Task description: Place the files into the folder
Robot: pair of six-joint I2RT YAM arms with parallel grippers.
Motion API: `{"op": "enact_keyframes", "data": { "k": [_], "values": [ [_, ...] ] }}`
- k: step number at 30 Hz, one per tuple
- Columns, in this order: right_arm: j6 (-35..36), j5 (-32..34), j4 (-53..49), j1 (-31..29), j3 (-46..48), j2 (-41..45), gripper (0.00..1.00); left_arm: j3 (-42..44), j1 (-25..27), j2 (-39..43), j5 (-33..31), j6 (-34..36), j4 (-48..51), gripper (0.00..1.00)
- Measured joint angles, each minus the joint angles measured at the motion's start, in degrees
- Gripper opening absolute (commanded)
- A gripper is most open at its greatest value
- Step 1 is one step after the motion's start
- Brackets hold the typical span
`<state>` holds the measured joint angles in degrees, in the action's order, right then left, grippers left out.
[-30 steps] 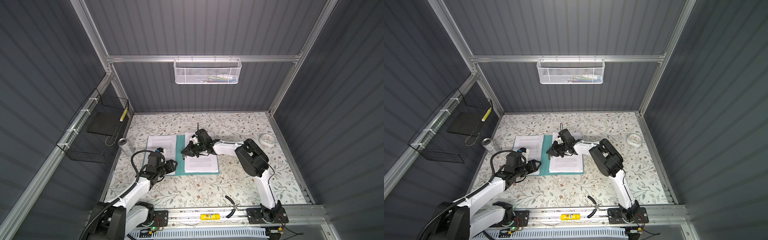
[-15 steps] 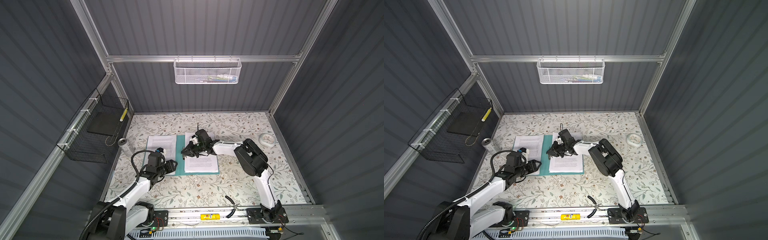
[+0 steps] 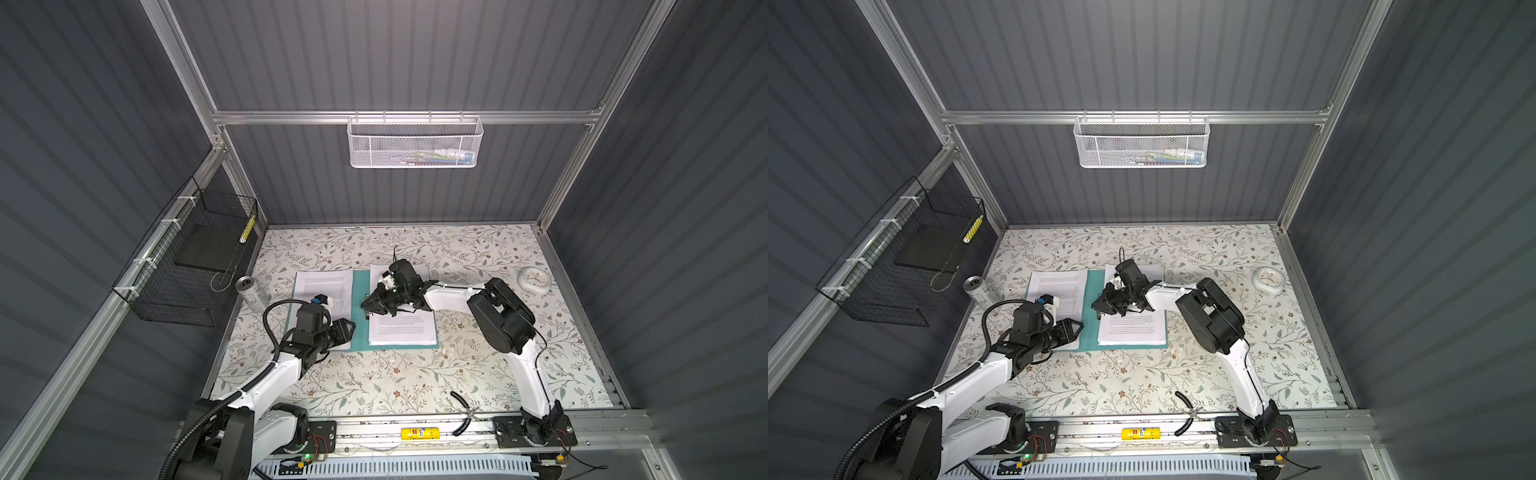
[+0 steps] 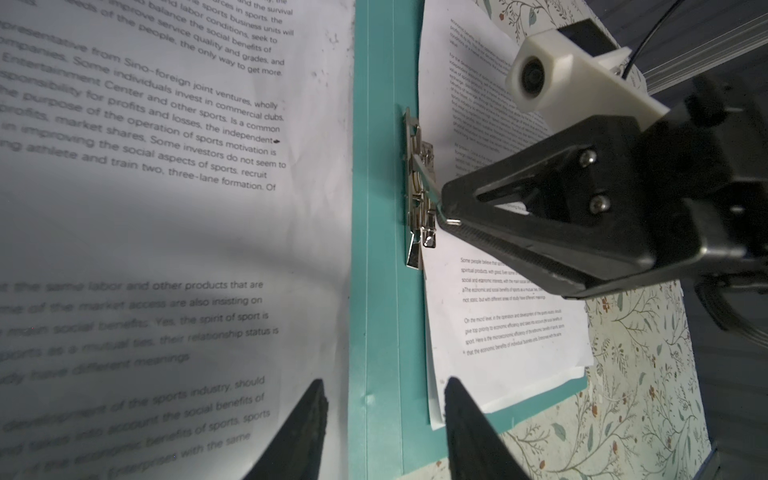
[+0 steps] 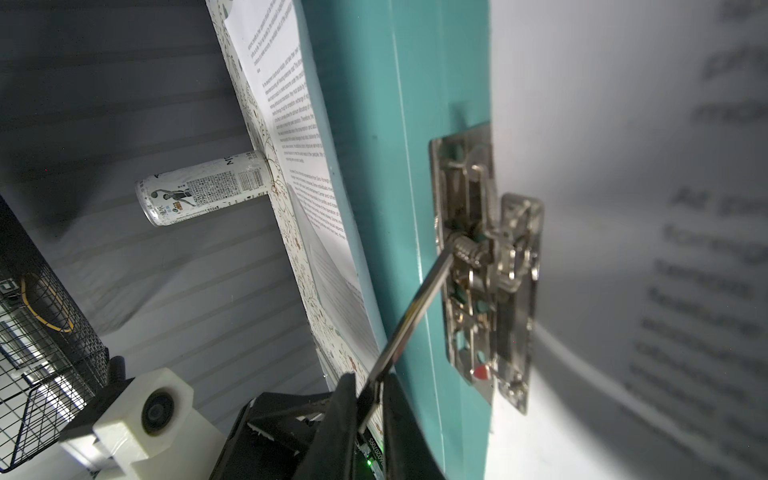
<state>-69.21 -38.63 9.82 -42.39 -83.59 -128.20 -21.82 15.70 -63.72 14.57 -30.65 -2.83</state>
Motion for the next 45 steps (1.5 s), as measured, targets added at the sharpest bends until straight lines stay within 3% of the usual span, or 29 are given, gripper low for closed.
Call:
{"op": "enact_keyframes", "data": {
  "k": [17, 25, 29, 45],
  "values": [
    [-0.39, -0.02, 3.63, 0.46, 3.93, 0.61, 0.16, -0.13, 0.00, -10.03, -3.23, -1.84, -5.27, 0.41],
    [-0.44, 0.00, 3.96, 0.63, 6.25, 2.54, 0.10, -0.13, 0.00, -10.56, -4.17, -2.67, -6.49, 0.41],
    [-0.72, -0.02, 3.80, 0.72, 6.95, 2.54, 0.00, -0.13, 0.00, -10.58, -4.31, -2.64, -6.51, 0.42],
    [3.82, -1.95, 3.65, 3.19, 9.14, 2.60, 0.00, 0.00, 0.00, -11.69, -4.52, -3.72, -8.90, 0.41]
  ]
}}
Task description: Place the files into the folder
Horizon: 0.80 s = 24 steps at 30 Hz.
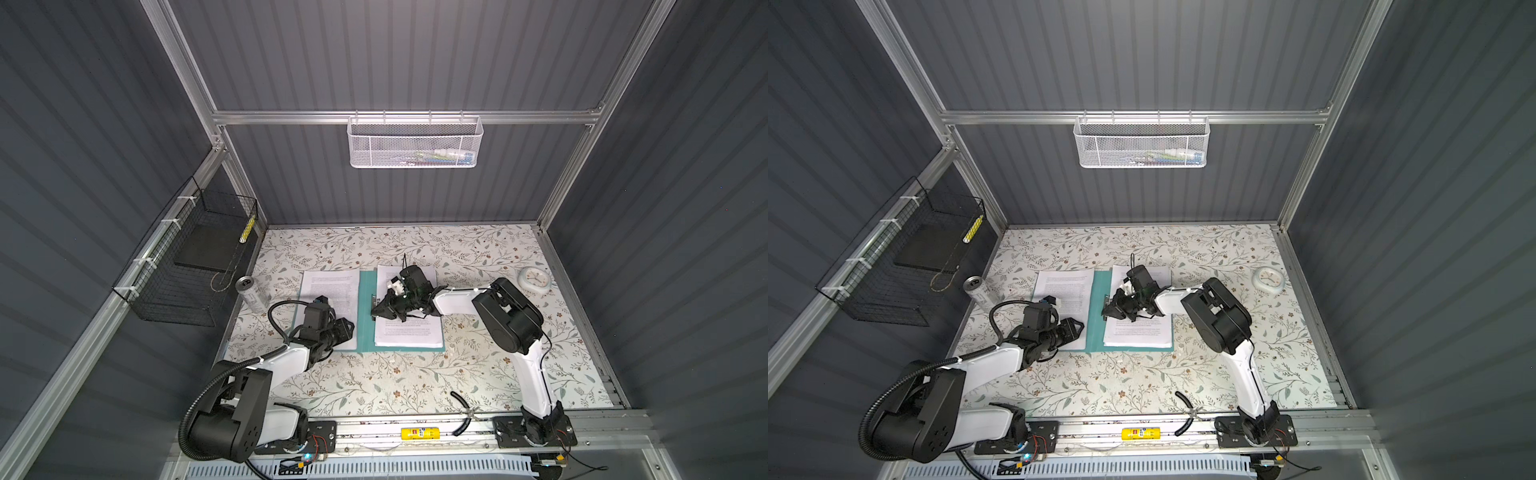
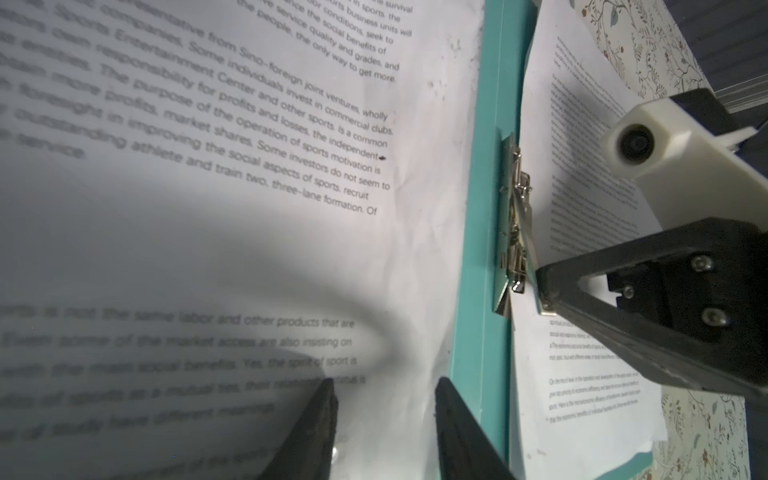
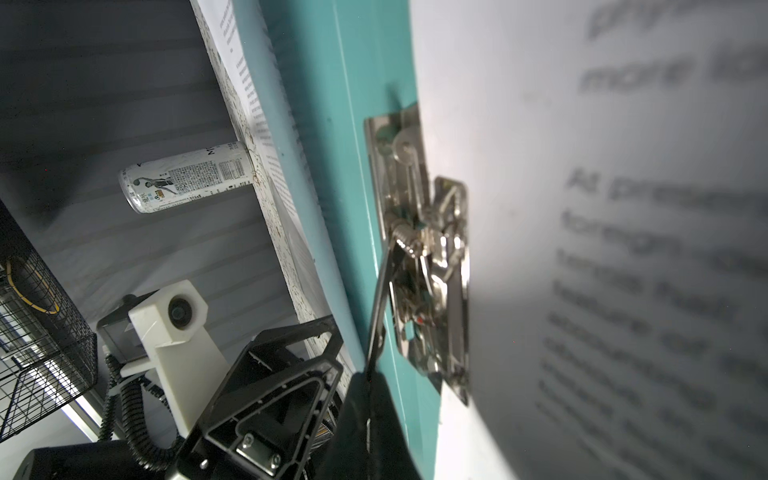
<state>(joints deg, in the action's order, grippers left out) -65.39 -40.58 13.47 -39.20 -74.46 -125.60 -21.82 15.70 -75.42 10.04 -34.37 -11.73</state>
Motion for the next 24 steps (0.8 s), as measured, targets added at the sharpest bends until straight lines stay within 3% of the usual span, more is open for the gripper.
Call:
{"op": "enact_keyframes", "data": {
  "k": [24],
  "values": [
    [9.03, -1.29, -2.16, 3.98, 3.41, 1.07, 0.00, -0.57, 0.00, -3.26, 0.02, -0.02, -4.17, 0.38]
  ]
}}
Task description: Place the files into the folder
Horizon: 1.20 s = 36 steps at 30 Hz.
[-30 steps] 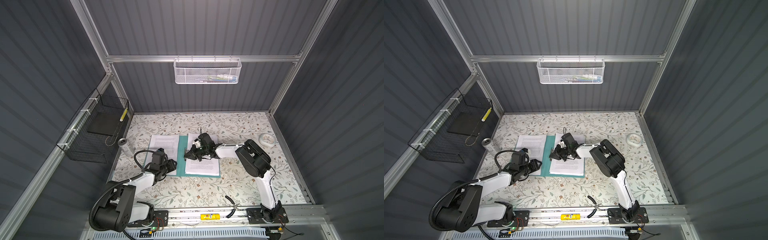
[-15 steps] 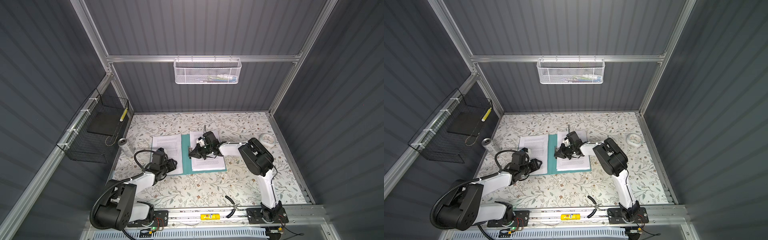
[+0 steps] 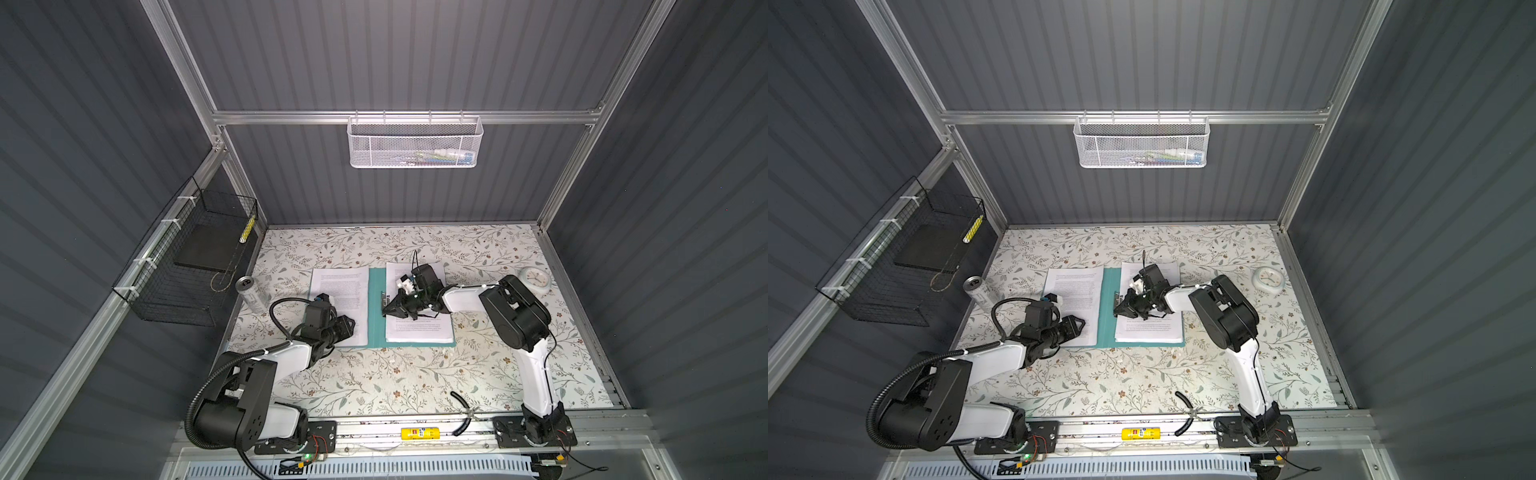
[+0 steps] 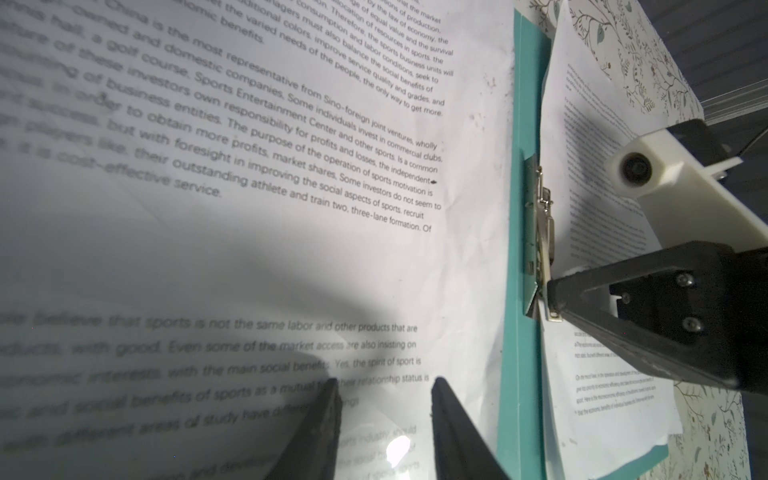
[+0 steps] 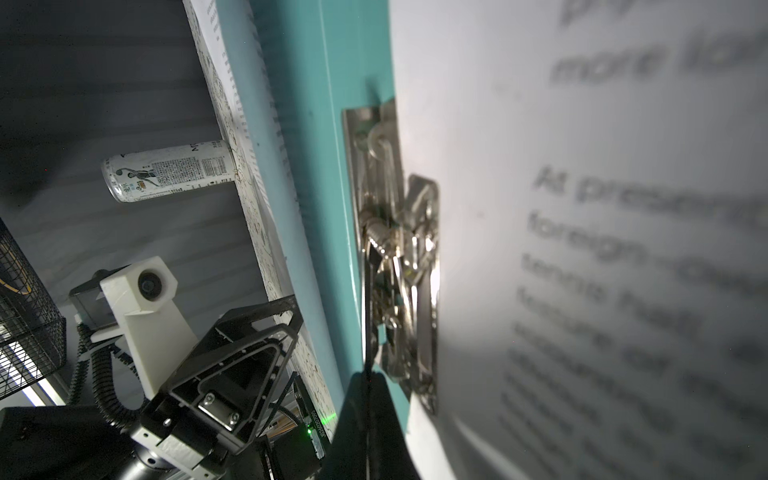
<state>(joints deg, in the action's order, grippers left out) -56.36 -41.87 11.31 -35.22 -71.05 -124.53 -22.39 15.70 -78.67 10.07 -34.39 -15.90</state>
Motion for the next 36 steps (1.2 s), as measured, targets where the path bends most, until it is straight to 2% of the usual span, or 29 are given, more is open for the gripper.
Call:
{"op": "enact_keyframes", "data": {
  "k": [16, 25, 28, 32, 36],
  "values": [
    [5.68, 1.36, -8.59, -0.24, -5.05, -1.36, 0.00, -0.42, 0.00, -0.61, -0.04, 0.00, -0.07, 0.38],
    [8.85, 3.30, -16.00, -1.60, -14.40, -5.40, 0.00, -1.31, -0.15, -2.10, -0.20, 0.04, -0.85, 0.38],
    [8.17, 2.49, -13.00, -1.66, -13.14, -5.42, 0.00, -2.19, -0.15, -3.41, 0.13, 0.04, -1.44, 0.38],
    [3.15, -0.63, -3.10, -1.09, -8.33, -5.05, 0.00, -2.86, -0.15, -4.39, 0.42, 0.04, -1.95, 0.38],
    [-1.03, -2.01, 1.22, -1.16, -6.64, -5.05, 0.00, -3.06, -0.15, -4.72, 0.42, 0.07, -2.12, 0.38]
  ]
}}
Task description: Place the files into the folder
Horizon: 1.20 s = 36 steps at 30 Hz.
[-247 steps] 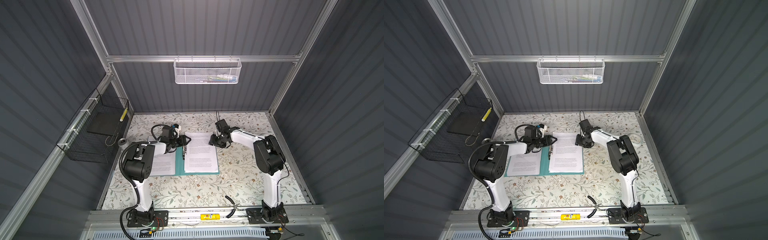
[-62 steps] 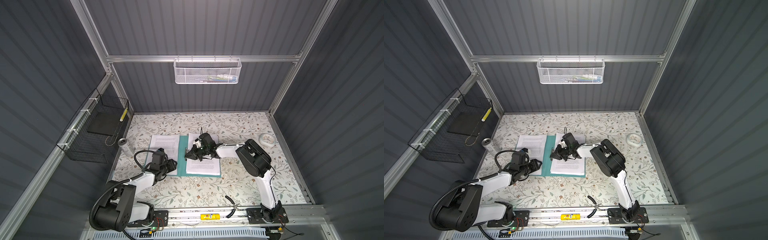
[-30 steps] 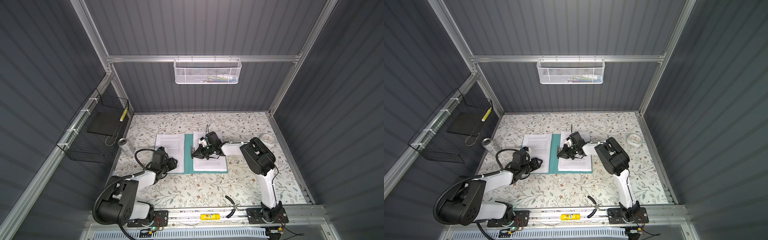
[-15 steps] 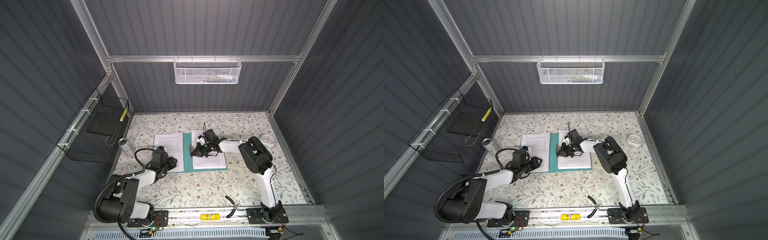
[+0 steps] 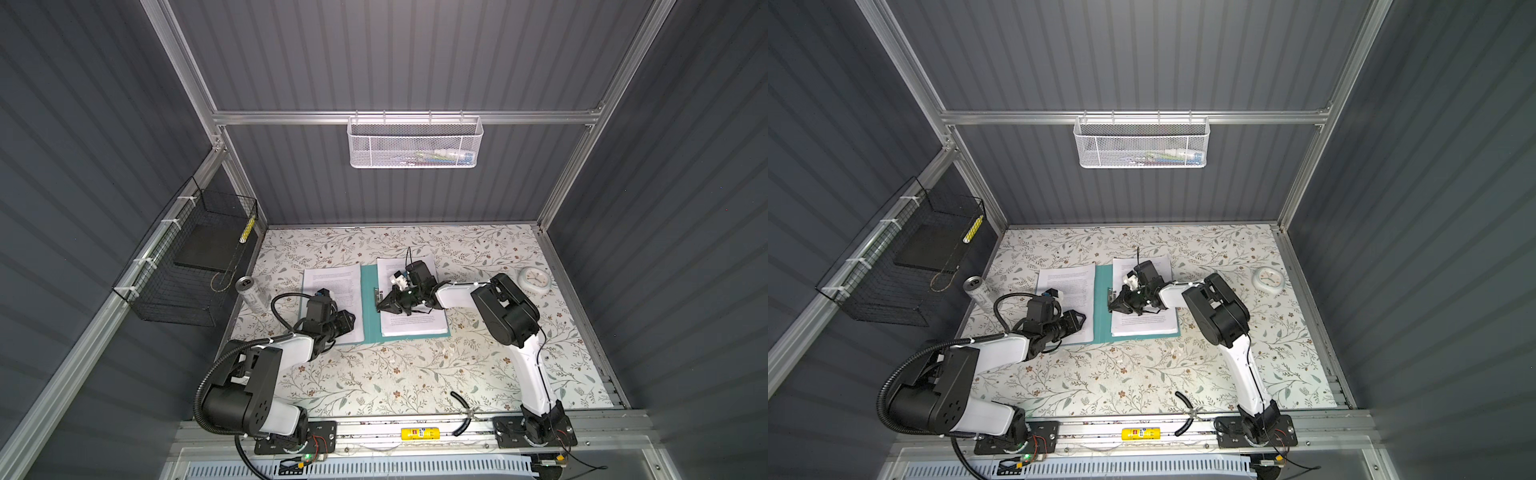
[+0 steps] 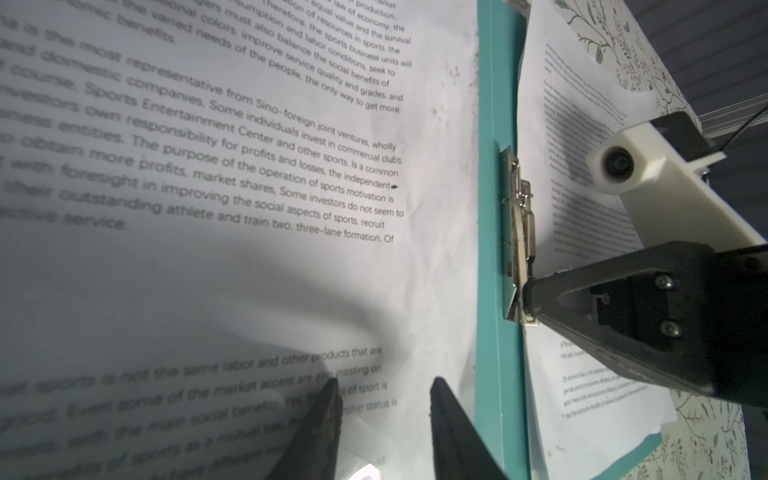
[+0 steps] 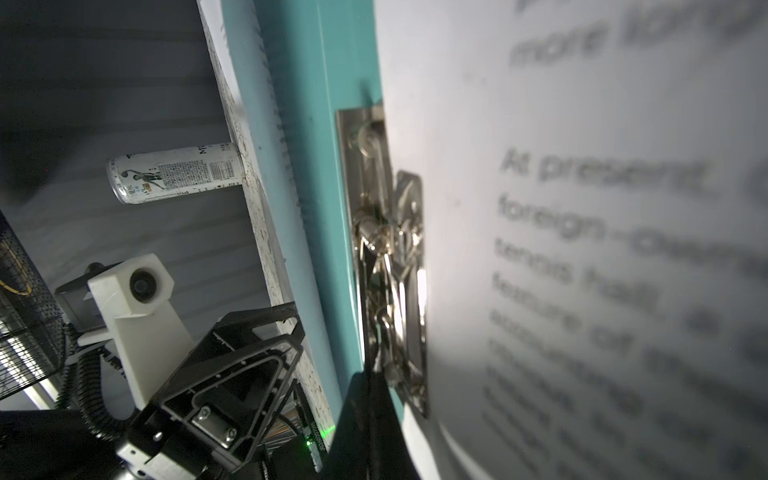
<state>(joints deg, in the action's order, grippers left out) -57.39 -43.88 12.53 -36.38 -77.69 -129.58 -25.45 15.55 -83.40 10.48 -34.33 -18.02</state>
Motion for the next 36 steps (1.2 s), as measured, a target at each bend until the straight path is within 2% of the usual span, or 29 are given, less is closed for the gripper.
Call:
{"op": "enact_keyframes", "data": {
  "k": [9, 17, 22, 28, 36],
  "values": [
    [-6.21, -2.40, 7.19, 0.24, 2.91, 0.00, 0.00, 0.00, 0.00, -0.09, 0.11, 0.00, -0.11, 0.37],
    [-8.59, -3.08, 8.24, 0.35, 3.08, 0.00, 0.00, -0.07, 0.00, -0.26, 0.26, 0.00, -0.24, 0.37],
    [-6.16, -2.80, 4.85, 0.57, 2.38, 0.22, 0.00, -0.13, 0.00, -0.33, 0.26, 0.00, -0.24, 0.37],
    [0.22, -0.33, -4.52, 0.59, 0.57, 1.95, 0.00, -0.24, 0.00, -0.37, 0.63, 0.00, -0.09, 0.37],
    [3.85, -0.07, -6.97, 1.01, 0.46, 1.79, 0.00, -0.57, 0.07, -0.63, 1.11, 0.00, 0.20, 0.37]
  ]
}}
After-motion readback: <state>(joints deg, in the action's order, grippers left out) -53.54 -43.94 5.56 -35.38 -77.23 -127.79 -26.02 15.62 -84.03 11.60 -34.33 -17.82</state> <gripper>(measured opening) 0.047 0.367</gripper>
